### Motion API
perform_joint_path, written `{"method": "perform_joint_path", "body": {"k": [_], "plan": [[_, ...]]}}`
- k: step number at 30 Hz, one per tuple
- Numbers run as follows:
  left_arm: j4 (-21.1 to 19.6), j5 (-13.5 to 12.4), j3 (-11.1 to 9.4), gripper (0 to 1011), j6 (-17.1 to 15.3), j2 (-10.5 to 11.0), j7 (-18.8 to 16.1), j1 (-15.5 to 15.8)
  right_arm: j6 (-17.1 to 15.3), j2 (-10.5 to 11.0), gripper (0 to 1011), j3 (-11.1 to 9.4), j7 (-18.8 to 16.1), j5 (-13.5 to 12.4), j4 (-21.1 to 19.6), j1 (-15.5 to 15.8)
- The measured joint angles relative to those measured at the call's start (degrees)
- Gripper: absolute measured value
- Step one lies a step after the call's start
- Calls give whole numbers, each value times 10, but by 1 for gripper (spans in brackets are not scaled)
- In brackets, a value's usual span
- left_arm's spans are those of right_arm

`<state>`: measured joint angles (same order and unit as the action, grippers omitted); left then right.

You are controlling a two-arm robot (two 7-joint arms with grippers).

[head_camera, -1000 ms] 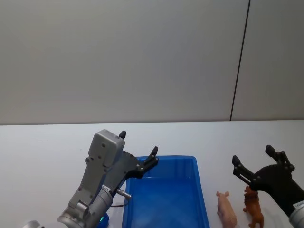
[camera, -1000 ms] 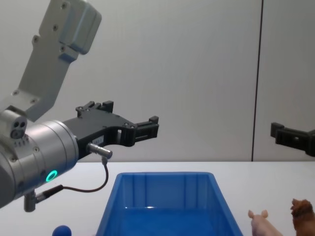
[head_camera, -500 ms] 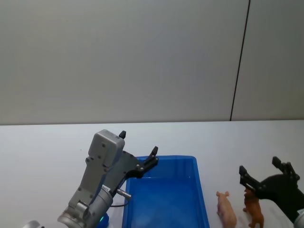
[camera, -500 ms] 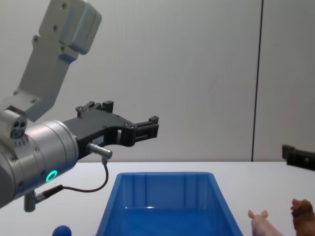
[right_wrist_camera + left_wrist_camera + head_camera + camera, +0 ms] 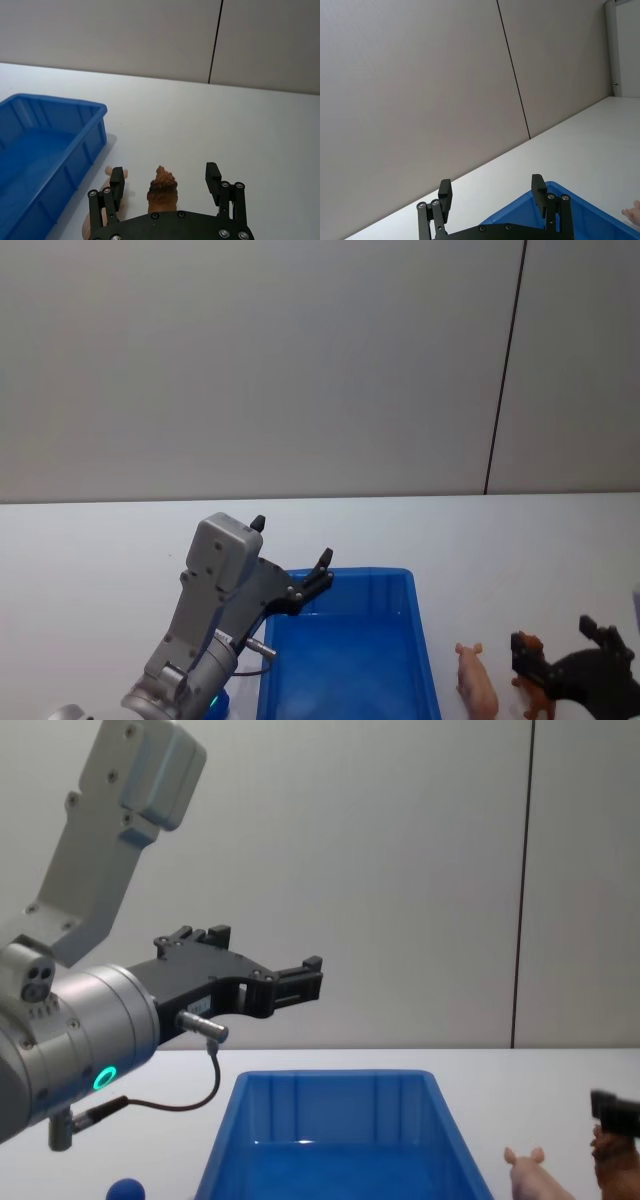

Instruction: Pick up the two dolls from the table and place them into the box.

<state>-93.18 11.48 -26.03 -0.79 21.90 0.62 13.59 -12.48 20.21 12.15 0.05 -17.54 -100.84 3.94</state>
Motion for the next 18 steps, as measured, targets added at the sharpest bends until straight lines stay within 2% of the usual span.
{"method": "perform_joint_path", "body": {"k": [18], "plan": [[0, 0, 0, 1001, 0, 0, 0, 0, -30, -8, 1001, 9, 17, 9, 13, 22]]}}
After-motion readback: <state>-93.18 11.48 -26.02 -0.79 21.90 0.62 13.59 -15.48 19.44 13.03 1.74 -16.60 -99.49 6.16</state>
